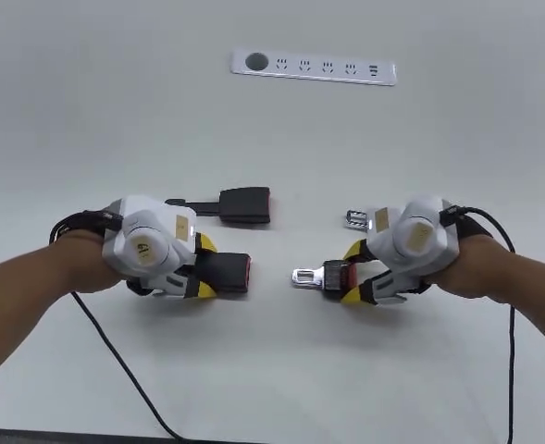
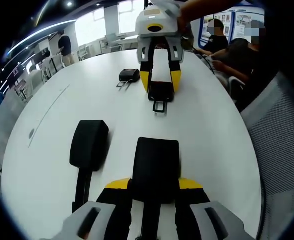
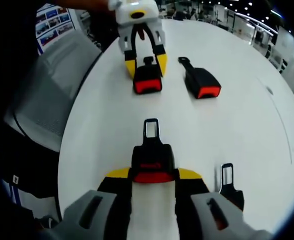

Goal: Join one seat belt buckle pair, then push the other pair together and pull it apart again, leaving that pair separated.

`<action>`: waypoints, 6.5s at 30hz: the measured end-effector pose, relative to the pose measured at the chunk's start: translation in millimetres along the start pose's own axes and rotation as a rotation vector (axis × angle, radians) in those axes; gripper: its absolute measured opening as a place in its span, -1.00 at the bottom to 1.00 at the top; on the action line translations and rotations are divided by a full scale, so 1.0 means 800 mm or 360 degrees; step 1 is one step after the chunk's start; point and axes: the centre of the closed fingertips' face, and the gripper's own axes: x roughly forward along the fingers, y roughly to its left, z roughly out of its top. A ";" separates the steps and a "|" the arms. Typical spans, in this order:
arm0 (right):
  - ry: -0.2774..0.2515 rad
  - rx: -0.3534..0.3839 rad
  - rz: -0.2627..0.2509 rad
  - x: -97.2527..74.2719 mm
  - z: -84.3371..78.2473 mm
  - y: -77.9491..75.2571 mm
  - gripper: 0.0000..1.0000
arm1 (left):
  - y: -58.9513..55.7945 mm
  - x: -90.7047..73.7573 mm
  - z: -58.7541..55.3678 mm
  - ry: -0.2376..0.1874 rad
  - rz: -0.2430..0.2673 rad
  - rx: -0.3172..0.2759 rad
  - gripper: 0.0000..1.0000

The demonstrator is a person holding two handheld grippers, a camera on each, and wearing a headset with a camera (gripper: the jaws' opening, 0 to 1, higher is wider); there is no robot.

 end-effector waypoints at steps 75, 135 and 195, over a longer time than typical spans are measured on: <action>-0.0150 -0.0067 -0.0012 0.054 0.102 0.007 -0.36 | -0.001 0.002 -0.001 0.0025 -0.0029 0.0065 -0.33; -0.0499 -0.0075 -0.0090 0.046 0.103 0.005 -0.37 | -0.002 -0.002 0.000 -0.0092 -0.0074 0.0087 -0.36; -0.0501 0.0373 -0.0425 -0.100 -0.021 -0.114 0.34 | 0.115 -0.045 0.063 -0.0233 0.0299 -0.0041 0.30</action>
